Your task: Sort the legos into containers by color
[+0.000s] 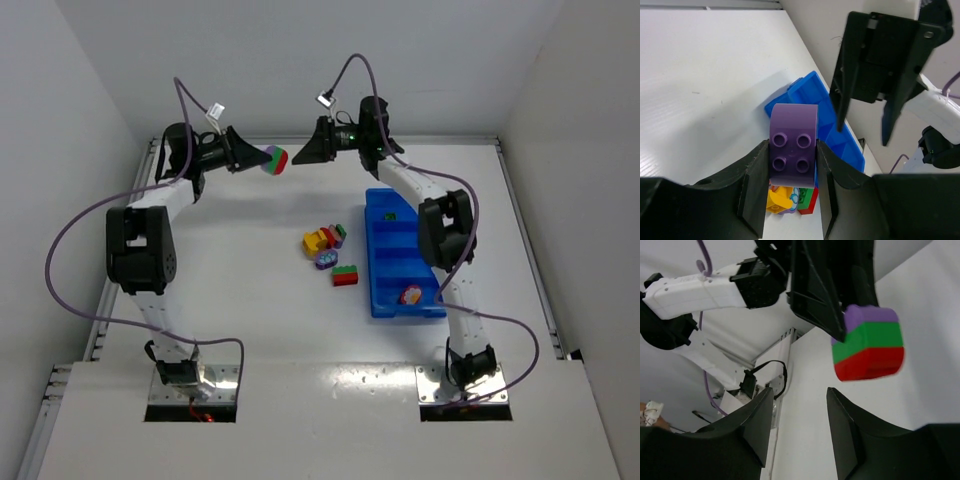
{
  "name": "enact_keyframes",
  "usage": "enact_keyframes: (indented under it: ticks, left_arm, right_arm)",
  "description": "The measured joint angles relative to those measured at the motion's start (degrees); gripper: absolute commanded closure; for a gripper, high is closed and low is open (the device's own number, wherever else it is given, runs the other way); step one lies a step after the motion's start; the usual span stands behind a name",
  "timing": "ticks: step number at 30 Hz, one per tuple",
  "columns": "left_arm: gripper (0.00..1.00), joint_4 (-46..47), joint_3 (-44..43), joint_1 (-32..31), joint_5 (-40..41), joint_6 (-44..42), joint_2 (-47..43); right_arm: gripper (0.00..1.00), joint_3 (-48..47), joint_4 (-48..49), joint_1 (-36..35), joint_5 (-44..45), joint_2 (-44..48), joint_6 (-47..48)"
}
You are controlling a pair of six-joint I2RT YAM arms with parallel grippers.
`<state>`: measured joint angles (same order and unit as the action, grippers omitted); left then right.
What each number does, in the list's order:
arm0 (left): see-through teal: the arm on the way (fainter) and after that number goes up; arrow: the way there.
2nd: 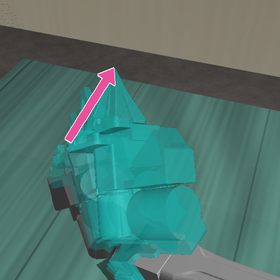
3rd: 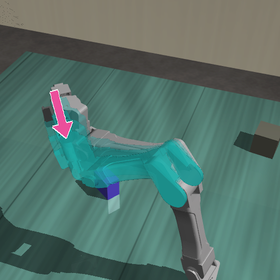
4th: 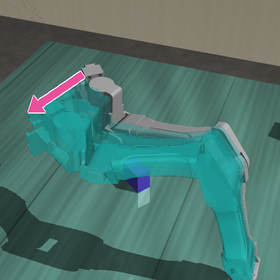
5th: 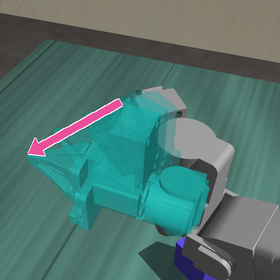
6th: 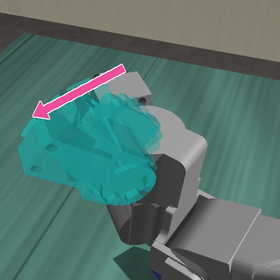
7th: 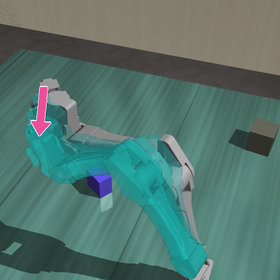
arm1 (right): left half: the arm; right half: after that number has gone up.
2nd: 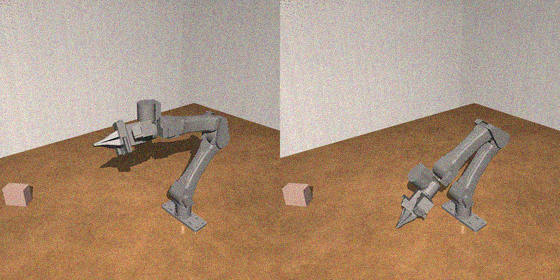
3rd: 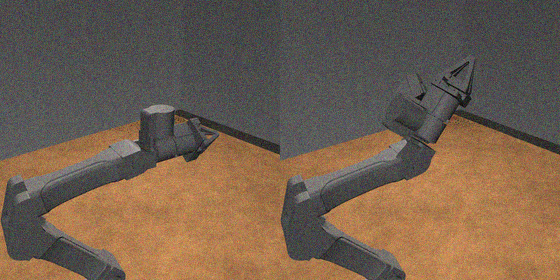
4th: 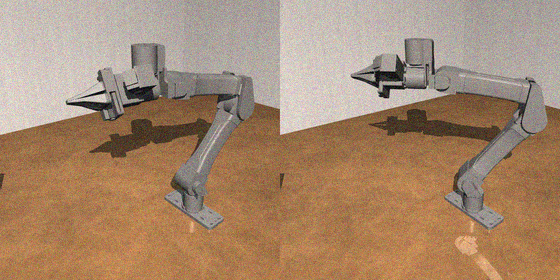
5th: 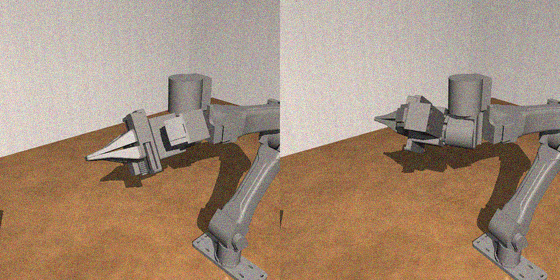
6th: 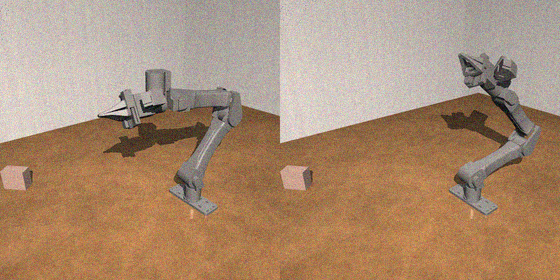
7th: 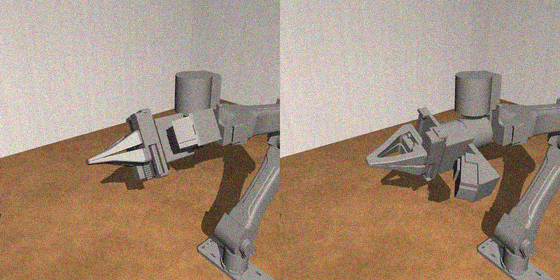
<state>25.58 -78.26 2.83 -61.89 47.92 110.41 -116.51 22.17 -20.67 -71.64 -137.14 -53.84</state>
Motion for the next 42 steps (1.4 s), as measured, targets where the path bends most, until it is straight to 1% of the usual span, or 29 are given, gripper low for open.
enact_keyframes:
  ticks: [5, 10, 11, 20, 24, 27, 28, 35, 41, 42]
  left_arm:
    - [1.00, 0.61, -0.57, 0.00, -1.27, 1.07, 3.45]
    - [1.00, 1.57, -1.18, 0.02, -2.01, 2.34, 4.79]
    - [1.00, 1.77, -1.20, 0.02, -1.99, 2.32, 4.79]
    - [1.00, 4.81, -3.26, 0.63, -2.03, 4.96, 5.44]
    - [1.00, 5.77, -4.50, 0.52, -2.47, 6.05, 6.05]
    - [1.00, 6.25, -4.55, 0.20, -2.89, 6.75, 6.05]
    - [1.00, 6.27, -4.55, 0.13, -3.02, 6.86, 6.05]
    - [1.00, 6.62, -4.52, -0.90, -3.56, 7.34, 6.05]
    - [1.00, 7.08, -4.52, -1.81, -3.98, 7.67, 6.05]
    - [1.00, 7.10, -4.55, -1.97, -4.07, 7.67, 6.05]
  right_arm:
    - [0.49, -1.33, 1.57, -2.10, 0.26, -2.16, -1.99]
    - [0.49, -1.40, -0.09, -3.08, 0.90, -4.66, -1.86]
    - [0.47, -1.40, -0.55, -3.06, 1.01, -4.96, -1.68]
    - [0.47, -1.70, -5.75, -1.05, 2.69, -5.22, 2.60]
    - [0.47, -4.66, -7.02, -0.17, 4.09, -6.67, 3.58]
    - [0.47, -6.69, -7.39, -0.09, 4.79, -7.63, 4.00]
    - [0.46, -7.17, -7.37, -0.11, 4.98, -7.82, 4.15]
    - [0.42, -7.61, -7.30, -0.59, 5.38, -8.02, 4.37]
    - [0.42, -7.61, -7.23, -1.16, 5.44, -8.04, 4.37]
    - [0.44, -7.63, -7.23, -1.20, 5.44, -8.04, 4.37]
